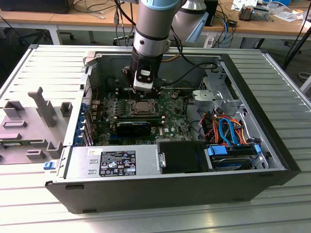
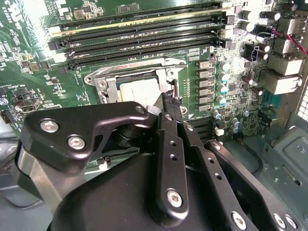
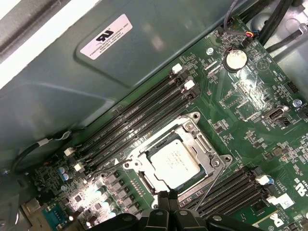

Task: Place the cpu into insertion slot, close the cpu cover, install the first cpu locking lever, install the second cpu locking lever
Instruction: 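Install the first cpu locking lever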

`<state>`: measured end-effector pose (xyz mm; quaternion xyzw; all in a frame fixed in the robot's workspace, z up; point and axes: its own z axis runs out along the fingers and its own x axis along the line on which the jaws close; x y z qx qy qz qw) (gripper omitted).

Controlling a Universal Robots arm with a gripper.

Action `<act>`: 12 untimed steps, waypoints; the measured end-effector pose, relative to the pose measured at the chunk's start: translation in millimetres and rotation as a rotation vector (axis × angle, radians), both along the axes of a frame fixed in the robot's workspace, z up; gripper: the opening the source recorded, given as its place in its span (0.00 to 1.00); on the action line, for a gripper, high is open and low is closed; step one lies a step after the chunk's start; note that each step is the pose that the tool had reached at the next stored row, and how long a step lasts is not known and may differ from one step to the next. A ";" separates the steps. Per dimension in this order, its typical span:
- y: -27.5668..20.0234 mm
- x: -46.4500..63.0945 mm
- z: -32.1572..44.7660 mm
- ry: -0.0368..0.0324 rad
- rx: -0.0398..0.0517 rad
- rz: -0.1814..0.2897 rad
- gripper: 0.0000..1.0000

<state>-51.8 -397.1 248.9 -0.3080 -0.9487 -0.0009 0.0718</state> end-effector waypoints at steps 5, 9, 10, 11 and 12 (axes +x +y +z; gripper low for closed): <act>0.0 0.0 0.0 0.0000 0.0000 0.003 0.11; 0.0 0.0 0.0 0.0000 0.0000 0.006 0.11; 0.0 0.0 0.0 0.0000 -0.0001 0.007 0.11; 0.0 0.0 0.0 0.0000 0.0000 0.008 0.11; 0.0 0.0 0.0 0.0000 0.0000 0.010 0.11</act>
